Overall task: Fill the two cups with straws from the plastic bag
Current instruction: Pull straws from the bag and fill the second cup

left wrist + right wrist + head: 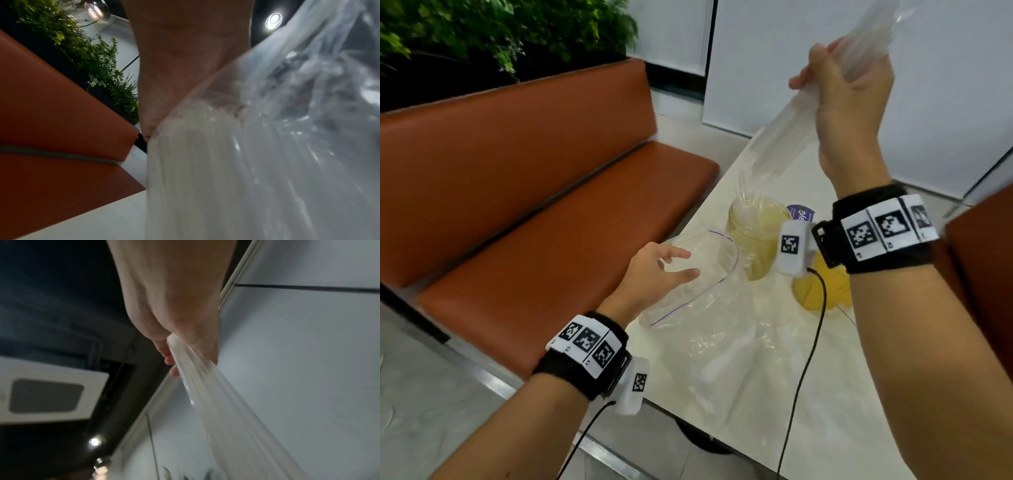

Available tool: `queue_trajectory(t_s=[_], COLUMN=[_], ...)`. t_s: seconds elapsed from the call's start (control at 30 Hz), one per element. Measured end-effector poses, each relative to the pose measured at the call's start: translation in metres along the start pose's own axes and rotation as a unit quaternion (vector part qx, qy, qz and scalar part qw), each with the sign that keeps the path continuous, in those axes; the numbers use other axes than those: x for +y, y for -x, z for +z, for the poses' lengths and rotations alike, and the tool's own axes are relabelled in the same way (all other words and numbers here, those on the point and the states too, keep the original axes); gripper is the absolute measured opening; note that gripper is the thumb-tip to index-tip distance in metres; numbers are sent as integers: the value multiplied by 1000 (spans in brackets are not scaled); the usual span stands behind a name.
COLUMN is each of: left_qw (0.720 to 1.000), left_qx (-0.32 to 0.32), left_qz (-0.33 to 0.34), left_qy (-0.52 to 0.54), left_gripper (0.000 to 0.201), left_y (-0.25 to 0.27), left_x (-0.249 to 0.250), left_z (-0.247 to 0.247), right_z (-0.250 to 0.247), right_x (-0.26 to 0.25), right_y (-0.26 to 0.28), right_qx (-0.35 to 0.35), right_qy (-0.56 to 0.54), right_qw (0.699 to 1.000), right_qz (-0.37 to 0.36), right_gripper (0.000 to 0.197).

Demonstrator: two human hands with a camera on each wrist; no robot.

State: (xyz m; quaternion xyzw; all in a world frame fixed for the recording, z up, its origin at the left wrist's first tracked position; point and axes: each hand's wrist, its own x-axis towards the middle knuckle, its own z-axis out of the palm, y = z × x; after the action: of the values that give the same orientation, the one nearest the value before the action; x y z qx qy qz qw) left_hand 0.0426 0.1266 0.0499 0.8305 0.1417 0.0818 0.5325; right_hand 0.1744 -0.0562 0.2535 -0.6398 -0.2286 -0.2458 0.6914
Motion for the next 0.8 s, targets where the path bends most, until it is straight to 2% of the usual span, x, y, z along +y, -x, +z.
queue_trajectory(t_s=[0.2,0.3,0.43,0.5,0.53,0.6,0.7,0.73,0.8], left_qw=[1000,1000,999,999,999,999,998,998,997], left_qx=[-10,-17,-26,-28,-30,-36,-42,-44,-51], left_qz=[3,15,24,24,24,25,28,30,38], left_qy=[16,13,0,5,6,5,22,30,34], left_gripper=[24,23,21,21,21,21,22,22,24], left_y=[-2,-2,-6,-7,-8,-8,-7,-7,-7], left_x=[4,5,7,8,8,11,15,16,18], left_z=[0,0,-2,-3,-3,-4,-3,-3,-3], right_z=[-1,-7,-11,-12,-15,-19,-23,-24,-25], right_x=[125,171,195,194,193,190,193,194,194], right_y=[7,21,31,32,32,30,26,25,25], right_qx=[6,23,-14,-48,-60,-57,-16,-11,-33], right_qy=[108,152,262,254,252,257,220,217,249], right_qw=[990,974,922,904,898,905,945,956,961], right_qz=[87,164,285,341,356,336,241,199,118], right_gripper=[19,41,53,46,51,71,92,92,81])
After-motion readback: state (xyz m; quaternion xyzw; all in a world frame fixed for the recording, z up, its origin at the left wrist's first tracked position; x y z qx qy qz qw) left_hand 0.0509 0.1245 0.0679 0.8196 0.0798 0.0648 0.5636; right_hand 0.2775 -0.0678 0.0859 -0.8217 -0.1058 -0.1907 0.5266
